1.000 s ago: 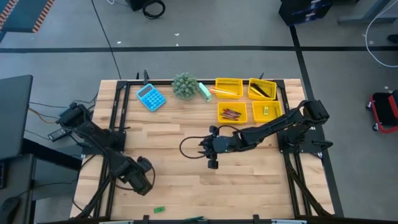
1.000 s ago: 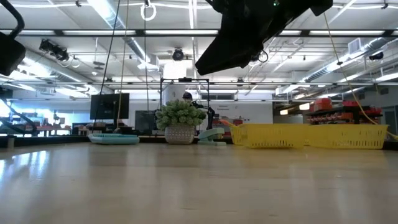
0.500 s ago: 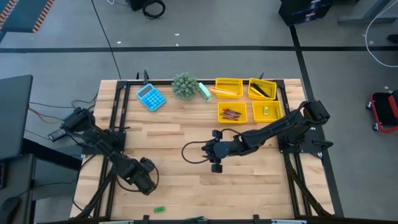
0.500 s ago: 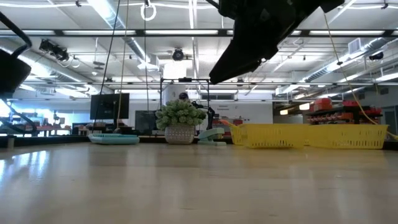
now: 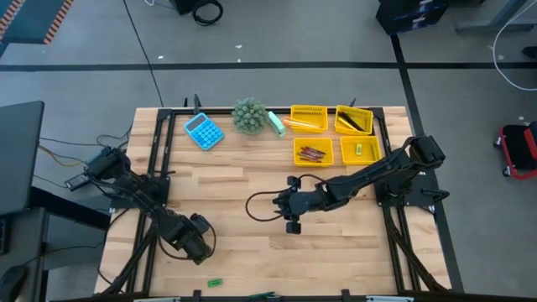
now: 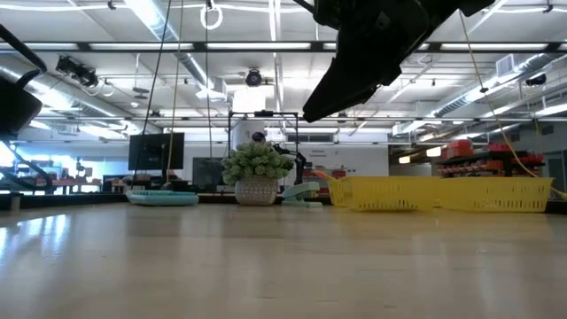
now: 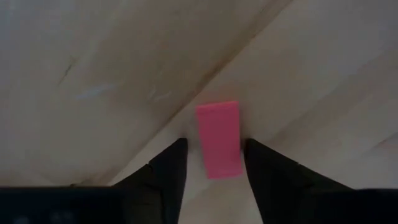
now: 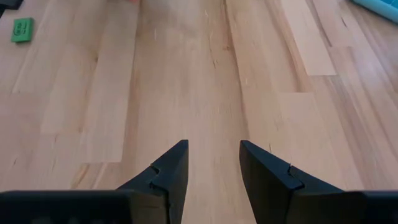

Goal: Sort crayons/erasers/pens/pencils in bins
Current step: Put the pink eraser into the bottom right yellow bin

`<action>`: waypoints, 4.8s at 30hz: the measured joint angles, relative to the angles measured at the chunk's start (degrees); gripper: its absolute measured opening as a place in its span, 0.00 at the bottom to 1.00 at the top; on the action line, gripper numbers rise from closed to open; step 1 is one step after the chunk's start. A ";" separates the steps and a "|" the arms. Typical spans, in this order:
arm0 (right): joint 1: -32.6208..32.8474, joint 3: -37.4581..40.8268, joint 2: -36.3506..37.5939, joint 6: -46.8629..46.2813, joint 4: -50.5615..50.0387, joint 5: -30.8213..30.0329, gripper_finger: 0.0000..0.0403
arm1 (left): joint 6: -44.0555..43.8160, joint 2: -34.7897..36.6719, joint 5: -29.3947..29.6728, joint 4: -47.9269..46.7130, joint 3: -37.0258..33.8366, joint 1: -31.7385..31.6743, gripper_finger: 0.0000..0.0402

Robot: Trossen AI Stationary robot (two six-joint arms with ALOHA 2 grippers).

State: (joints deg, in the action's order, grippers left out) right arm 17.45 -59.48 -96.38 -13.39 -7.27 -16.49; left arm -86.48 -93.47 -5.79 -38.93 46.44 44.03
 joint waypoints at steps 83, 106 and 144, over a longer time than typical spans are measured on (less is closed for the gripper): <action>-2.71 0.00 11.31 -51.32 -16.79 -21.81 0.52 | 114.16 -4.90 20.19 55.32 12.18 -40.11 0.19; -2.32 0.00 11.41 -51.30 -18.75 -22.11 0.50 | 113.91 -4.90 20.07 55.69 12.19 -41.94 0.20; -2.32 -0.07 11.41 -45.35 -19.95 -22.12 0.04 | 112.71 -4.90 16.81 55.44 12.19 -41.98 0.21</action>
State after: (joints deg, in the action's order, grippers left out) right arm 15.14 -59.55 -84.97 -58.74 -27.21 -38.61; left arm 26.23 -98.37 11.02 16.51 58.63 2.05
